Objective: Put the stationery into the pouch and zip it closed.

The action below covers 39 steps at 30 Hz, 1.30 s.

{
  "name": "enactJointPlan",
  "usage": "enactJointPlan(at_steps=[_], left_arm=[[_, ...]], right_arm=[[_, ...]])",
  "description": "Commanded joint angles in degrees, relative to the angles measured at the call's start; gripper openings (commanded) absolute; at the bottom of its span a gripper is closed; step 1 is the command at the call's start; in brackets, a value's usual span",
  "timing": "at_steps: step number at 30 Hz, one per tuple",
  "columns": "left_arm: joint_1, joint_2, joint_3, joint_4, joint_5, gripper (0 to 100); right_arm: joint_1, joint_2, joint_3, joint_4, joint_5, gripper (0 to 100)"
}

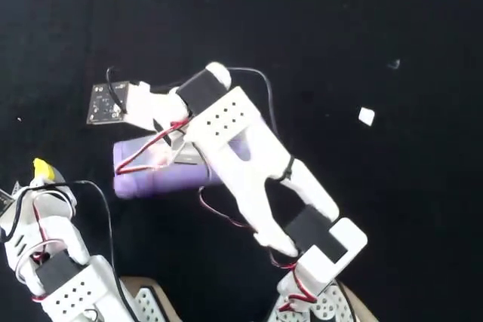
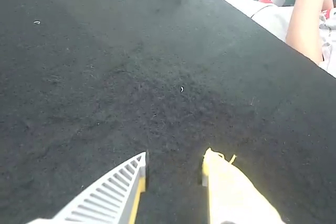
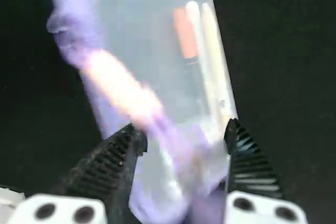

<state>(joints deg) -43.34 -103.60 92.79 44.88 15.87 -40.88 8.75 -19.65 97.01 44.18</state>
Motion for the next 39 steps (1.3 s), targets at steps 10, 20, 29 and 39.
enactJointPlan(at_steps=[10, 20, 29, 39], left_arm=[[-0.4, -0.6, -1.1, -0.1, 0.3, 18], [-0.5, -0.6, -0.7, -1.1, 0.3, 18], [-0.5, -0.6, -0.7, -1.1, 0.3, 18], [-0.5, -0.6, -0.7, -1.1, 0.3, 18]], right_arm=[[-0.2, 0.7, -3.6, 3.4, -1.3, 2.8], [-1.0, 1.4, 8.0, 3.2, 9.4, 24.7], [-4.2, 1.8, 17.6, -7.2, 13.1, 24.7], [-5.9, 1.9, 25.5, -20.1, 13.2, 24.7]])
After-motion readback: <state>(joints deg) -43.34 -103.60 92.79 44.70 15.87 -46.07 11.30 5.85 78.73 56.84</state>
